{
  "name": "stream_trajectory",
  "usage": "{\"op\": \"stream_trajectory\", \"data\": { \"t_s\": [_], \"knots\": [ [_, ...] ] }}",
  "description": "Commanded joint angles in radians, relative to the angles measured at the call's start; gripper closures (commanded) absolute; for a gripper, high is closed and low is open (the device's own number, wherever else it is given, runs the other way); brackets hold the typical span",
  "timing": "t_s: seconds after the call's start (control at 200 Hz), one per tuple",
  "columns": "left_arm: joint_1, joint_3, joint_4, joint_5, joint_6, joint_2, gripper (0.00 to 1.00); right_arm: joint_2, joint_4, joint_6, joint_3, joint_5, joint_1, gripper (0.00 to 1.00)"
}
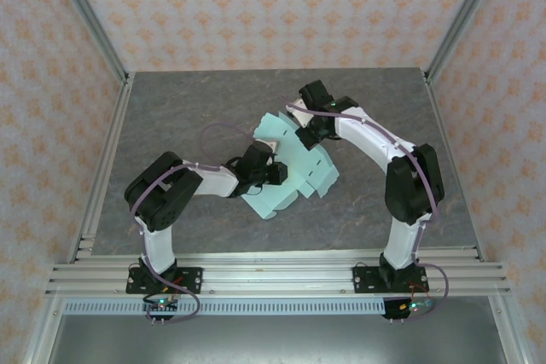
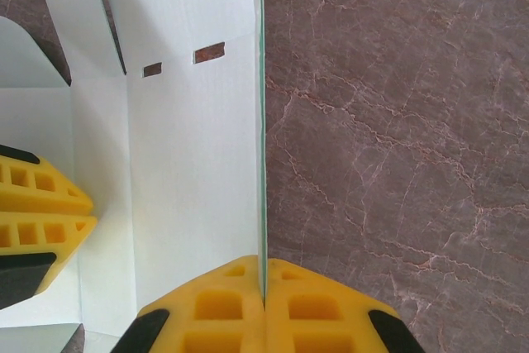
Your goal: Fold the paper box
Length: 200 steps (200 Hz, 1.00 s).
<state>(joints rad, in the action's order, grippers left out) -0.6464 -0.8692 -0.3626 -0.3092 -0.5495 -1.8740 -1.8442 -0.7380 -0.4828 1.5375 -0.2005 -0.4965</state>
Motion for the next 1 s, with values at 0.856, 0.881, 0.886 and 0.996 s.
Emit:
{"op": "stream_trajectory", "data": {
  "t_s": [0.856,0.881,0.886,0.996],
  "knots": [
    [-0.010,-0.013,-0.164,0.020,-0.108,-0.168,0.90,0.095,0.090,0.098,-0.120,0.069,-0.092,1.00],
    [-0.010,-0.012,-0.162,0.021,-0.108,-0.164,0.89,0.095,0.090,0.090,-0.118,0.088,-0.091,1.00],
    [-0.010,-0.013,-0.162,0.022,-0.107,-0.163,0.89,0.095,0.091,0.089,-0.118,0.092,-0.091,1.00],
    [-0.011,-0.015,-0.150,0.035,-0.102,-0.150,0.85,0.107,0.135,0.047,-0.131,0.177,-0.097,1.00]
  ]
}}
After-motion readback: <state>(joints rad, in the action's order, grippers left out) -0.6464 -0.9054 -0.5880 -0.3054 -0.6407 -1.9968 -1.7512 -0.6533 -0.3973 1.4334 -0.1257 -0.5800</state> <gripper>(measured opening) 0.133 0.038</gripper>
